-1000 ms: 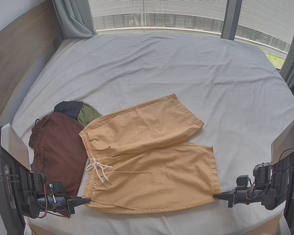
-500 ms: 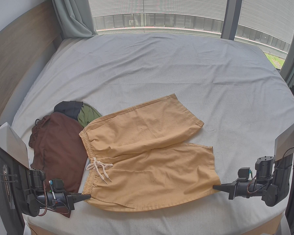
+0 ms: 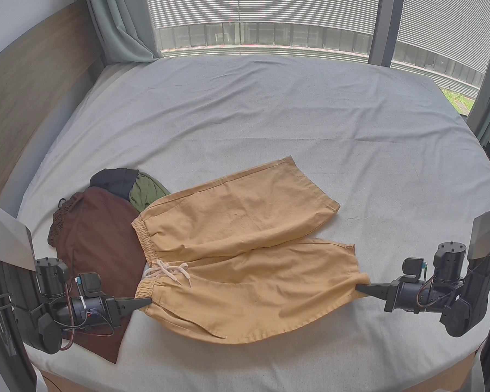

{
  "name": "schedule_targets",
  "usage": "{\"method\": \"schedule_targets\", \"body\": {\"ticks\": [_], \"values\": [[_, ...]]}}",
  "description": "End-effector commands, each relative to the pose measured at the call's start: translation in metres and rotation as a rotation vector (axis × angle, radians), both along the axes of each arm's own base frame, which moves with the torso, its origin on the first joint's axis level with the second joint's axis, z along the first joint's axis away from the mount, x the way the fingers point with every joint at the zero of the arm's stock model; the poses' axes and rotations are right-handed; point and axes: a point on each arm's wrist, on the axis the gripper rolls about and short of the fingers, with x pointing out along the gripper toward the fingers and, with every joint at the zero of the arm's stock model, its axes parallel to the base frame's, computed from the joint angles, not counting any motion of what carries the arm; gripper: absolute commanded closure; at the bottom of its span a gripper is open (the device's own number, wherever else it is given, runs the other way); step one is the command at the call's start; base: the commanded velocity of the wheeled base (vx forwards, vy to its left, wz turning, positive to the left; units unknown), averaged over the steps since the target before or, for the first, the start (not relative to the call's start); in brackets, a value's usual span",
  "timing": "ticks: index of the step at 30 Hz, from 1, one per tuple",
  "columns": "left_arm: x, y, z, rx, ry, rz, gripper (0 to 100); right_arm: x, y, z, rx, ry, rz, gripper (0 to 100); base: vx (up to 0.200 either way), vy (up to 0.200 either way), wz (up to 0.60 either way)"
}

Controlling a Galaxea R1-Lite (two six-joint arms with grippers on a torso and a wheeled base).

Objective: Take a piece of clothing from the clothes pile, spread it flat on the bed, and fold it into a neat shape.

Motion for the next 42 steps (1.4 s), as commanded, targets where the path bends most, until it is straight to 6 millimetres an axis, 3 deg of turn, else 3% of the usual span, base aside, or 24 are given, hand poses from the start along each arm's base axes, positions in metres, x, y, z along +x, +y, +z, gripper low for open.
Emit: {"method": "schedule_targets", "body": {"ticks": [1, 11, 22, 42], "values": [[0.002, -0.001, 0.008, 0.001, -0.04, -0.003, 100, 0.0, 0.0, 0.009, 0.005, -0.037, 0.0, 100, 0.0, 0.0, 0.0], [0.006, -0.007, 0.01, -0.016, -0.025, -0.004, 100, -0.001, 0.0, 0.025, 0.029, -0.078, -0.009, 100, 0.0, 0.0, 0.0], [0.019, -0.003, 0.021, -0.036, -0.053, 0.08, 100, -0.006, 0.0, 0.038, 0.05, -0.106, -0.011, 100, 0.0, 0.0, 0.0], [0.031, -0.001, 0.026, -0.046, -0.065, 0.151, 100, -0.011, 0.0, 0.06, 0.064, -0.197, -0.008, 100, 0.0, 0.0, 0.0]]}}
